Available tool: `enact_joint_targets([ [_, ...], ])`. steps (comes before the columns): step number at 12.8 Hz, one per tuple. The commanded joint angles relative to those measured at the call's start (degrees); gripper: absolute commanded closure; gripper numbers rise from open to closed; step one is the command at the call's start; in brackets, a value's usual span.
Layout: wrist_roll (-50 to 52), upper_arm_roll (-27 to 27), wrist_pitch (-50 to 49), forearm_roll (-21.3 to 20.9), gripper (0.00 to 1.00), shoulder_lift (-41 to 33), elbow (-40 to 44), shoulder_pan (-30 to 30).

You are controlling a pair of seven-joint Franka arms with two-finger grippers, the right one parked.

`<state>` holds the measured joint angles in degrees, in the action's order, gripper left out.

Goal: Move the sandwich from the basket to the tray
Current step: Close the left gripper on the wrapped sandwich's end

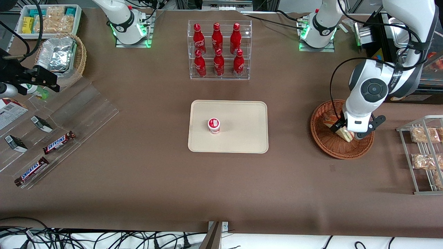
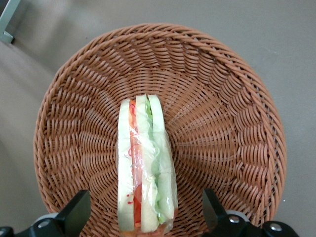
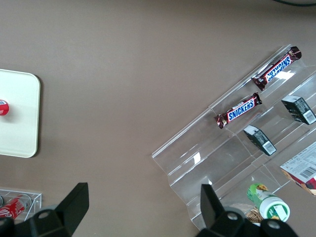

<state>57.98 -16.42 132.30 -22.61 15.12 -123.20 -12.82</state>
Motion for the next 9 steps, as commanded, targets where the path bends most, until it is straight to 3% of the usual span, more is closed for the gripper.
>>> enact_joint_targets([
  [1, 3.62, -0.11, 3.22, -1.73, 0.00, -1.41, -2.83, -0.45],
  [3, 5.90, -0.11, 4.02, -1.82, 0.00, -0.80, -3.54, -0.45],
  [6, 12.66, -0.11, 4.02, -8.05, 0.00, 0.52, -3.54, -0.45],
  [9, 12.94, -0.11, 3.85, -8.32, 0.01, 0.53, -3.63, -0.54],
])
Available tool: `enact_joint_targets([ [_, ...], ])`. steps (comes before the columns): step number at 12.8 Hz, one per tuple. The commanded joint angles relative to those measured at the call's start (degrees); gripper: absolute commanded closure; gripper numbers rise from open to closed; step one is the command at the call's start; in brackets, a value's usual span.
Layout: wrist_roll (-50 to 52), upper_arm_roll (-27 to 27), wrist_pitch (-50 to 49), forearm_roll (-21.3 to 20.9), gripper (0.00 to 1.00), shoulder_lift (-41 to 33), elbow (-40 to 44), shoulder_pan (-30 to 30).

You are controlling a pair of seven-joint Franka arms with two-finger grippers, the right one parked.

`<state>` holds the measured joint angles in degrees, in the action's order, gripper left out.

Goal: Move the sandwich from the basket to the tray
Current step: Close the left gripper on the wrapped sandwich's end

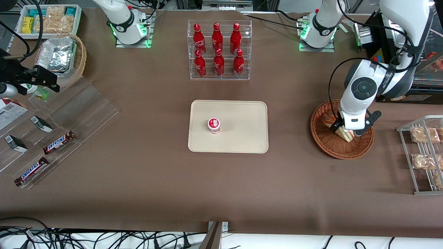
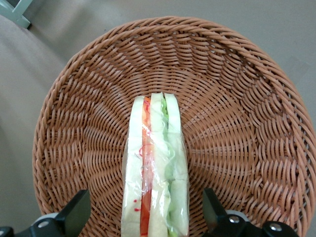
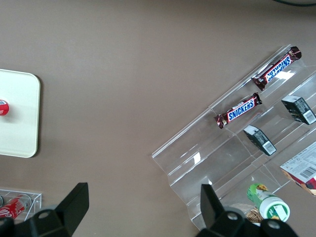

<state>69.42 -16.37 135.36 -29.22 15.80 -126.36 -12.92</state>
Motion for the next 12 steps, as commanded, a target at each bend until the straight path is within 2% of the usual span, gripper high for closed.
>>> enact_joint_targets([
  [1, 1.68, -0.15, 0.78, -1.71, 0.22, -0.16, -0.47, -0.44],
  [2, 2.38, -0.15, 0.78, -1.71, 0.43, -0.16, -0.47, -0.44],
  [3, 3.00, -0.24, 0.78, -1.71, 0.61, -0.07, -0.38, -0.52],
  [4, 3.00, -0.24, 0.78, -1.71, 0.69, 0.19, -0.38, -0.53],
  [6, 3.09, -0.24, 0.78, -1.63, 0.71, 0.19, 0.06, -0.52],
  [8, 2.48, -0.33, 0.43, -1.19, 0.81, -0.24, 1.19, -0.35],
  [9, 2.04, -0.42, -0.70, -0.84, 0.83, -0.42, 2.51, 0.09],
  [10, 1.43, -1.37, -2.89, -0.83, 0.83, -0.42, 4.26, 0.26],
  [12, -6.01, -4.80, -9.99, 0.74, 0.84, -0.42, 8.12, -0.44],
])
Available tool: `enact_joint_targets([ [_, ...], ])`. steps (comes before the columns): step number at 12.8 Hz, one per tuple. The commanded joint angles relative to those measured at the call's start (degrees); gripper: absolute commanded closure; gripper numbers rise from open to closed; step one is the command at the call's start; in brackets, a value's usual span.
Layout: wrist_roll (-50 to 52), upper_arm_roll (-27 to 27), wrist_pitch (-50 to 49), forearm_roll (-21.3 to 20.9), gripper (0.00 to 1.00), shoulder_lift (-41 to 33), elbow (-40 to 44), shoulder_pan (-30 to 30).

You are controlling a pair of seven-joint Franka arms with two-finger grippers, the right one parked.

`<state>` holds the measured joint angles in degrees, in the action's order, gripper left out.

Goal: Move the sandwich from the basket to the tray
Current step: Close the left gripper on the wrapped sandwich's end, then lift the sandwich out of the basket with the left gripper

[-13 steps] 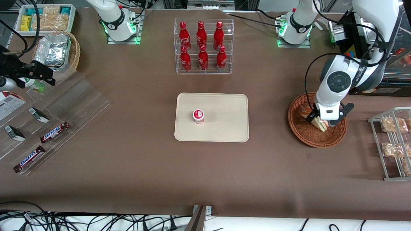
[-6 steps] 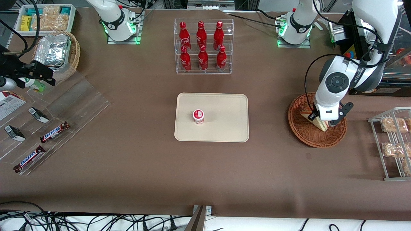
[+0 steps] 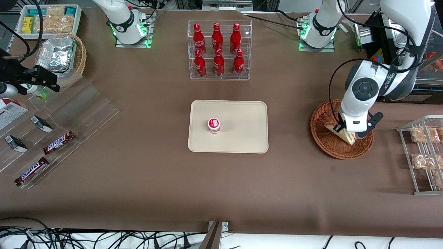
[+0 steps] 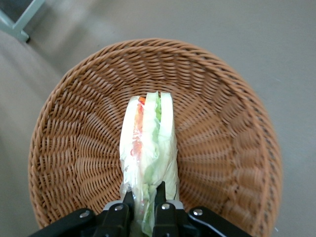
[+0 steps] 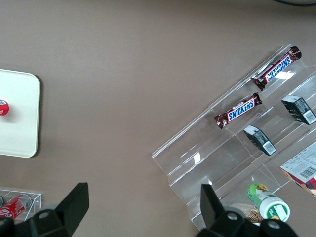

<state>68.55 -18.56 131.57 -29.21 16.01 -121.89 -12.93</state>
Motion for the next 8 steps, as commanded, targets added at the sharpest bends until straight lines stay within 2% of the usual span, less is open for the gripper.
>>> enact_joint_targets([
  [1, -10.75, -2.63, -9.10, 3.69, 0.84, -0.71, 6.02, 0.09],
  [4, -24.57, -5.08, -22.90, 8.97, 0.84, -0.36, 14.99, 1.59],
  [7, -28.37, -10.34, -23.99, 14.17, 0.83, -0.36, 19.31, 2.12],
  [8, -28.99, -13.32, -23.90, 14.70, 0.83, -0.19, 20.36, 2.29],
])
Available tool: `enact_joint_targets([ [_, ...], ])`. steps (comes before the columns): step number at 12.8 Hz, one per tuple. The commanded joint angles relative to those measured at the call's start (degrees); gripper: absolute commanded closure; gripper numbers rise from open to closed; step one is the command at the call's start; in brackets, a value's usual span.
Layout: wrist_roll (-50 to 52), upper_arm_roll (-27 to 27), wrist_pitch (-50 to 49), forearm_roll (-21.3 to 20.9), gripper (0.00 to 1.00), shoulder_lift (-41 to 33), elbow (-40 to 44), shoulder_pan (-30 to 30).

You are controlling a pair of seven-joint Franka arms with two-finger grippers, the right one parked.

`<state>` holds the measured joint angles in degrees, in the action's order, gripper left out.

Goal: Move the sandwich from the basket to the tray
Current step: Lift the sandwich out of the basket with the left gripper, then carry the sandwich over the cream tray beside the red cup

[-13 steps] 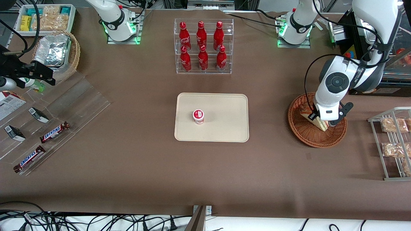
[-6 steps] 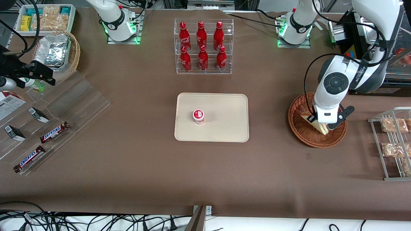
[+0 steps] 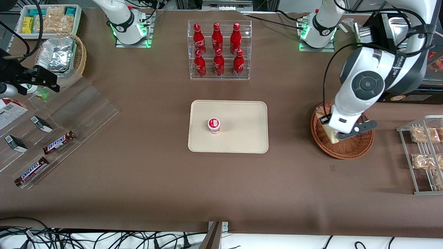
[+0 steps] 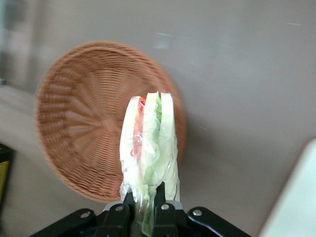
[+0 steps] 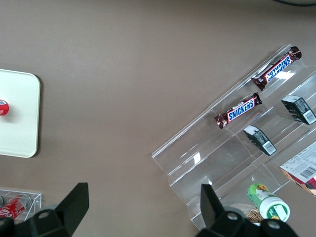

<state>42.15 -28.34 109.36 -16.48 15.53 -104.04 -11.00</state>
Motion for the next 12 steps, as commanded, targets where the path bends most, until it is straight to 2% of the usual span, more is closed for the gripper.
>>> enact_joint_targets([
  [1, -2.51, -6.43, -1.35, 2.15, 0.83, 0.82, 3.39, 0.36],
  [4, -2.51, -11.20, -1.00, 4.52, 0.83, 5.47, 7.43, 2.11],
  [7, -1.63, -10.69, 4.25, 3.56, 0.83, 9.95, 7.88, 9.03],
  [8, -0.76, -10.34, 6.98, 2.16, 0.82, 12.05, 7.62, 10.80],
  [12, 10.66, -10.33, 12.36, -10.04, 0.81, 18.65, 7.09, 15.12],
])
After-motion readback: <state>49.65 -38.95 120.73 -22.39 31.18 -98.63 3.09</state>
